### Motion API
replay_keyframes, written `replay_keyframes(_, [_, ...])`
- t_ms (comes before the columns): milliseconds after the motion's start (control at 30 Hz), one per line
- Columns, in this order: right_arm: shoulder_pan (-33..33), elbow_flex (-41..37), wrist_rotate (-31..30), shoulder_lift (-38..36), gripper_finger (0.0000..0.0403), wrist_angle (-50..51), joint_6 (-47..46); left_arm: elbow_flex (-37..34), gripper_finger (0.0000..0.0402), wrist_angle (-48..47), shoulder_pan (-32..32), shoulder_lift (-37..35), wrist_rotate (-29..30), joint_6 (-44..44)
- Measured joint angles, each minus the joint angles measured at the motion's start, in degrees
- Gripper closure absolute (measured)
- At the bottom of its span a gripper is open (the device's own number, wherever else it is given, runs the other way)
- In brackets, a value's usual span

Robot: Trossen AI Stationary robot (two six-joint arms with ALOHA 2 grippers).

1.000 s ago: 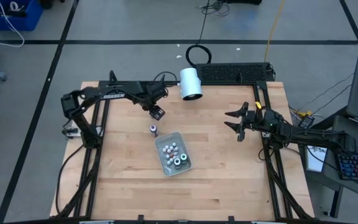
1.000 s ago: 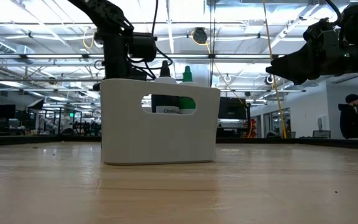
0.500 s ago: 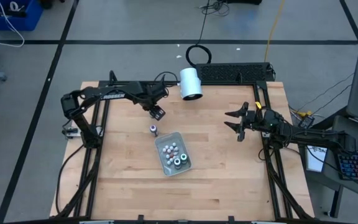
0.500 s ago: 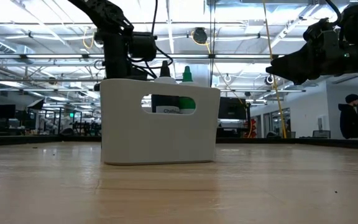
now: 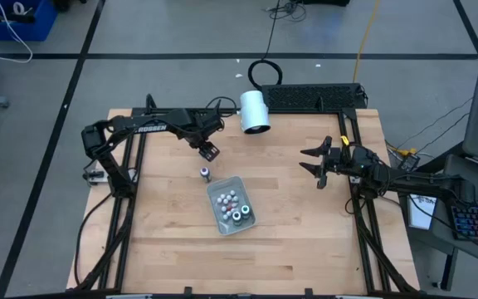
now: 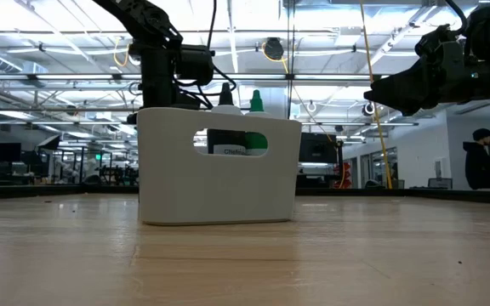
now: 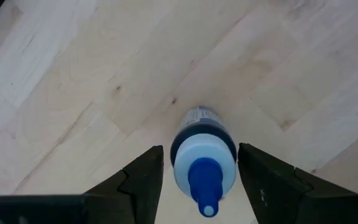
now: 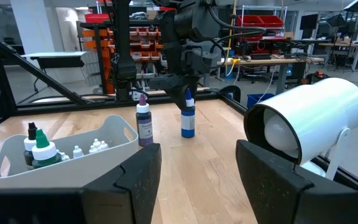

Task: Pick & Place food coloring
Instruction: Put the large blue food coloring bottle into the gray bin

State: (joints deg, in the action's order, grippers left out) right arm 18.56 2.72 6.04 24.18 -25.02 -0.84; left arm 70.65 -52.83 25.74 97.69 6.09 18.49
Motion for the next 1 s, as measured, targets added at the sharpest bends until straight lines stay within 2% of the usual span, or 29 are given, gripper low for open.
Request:
replay_keyframes(767, [0.01,0.02,0.00,-0.01,0.0206,0.00,0.00,0.00,0.0195,-0.19,0.07,-0.06,-0.05,-1.30])
replay_keyframes(1000, [0.01,0.00,0.00,-0.01,0.0206,0.00,0.00,0.07,0.0195,-0.18,0.07,-2.42,-0.07,-1.29])
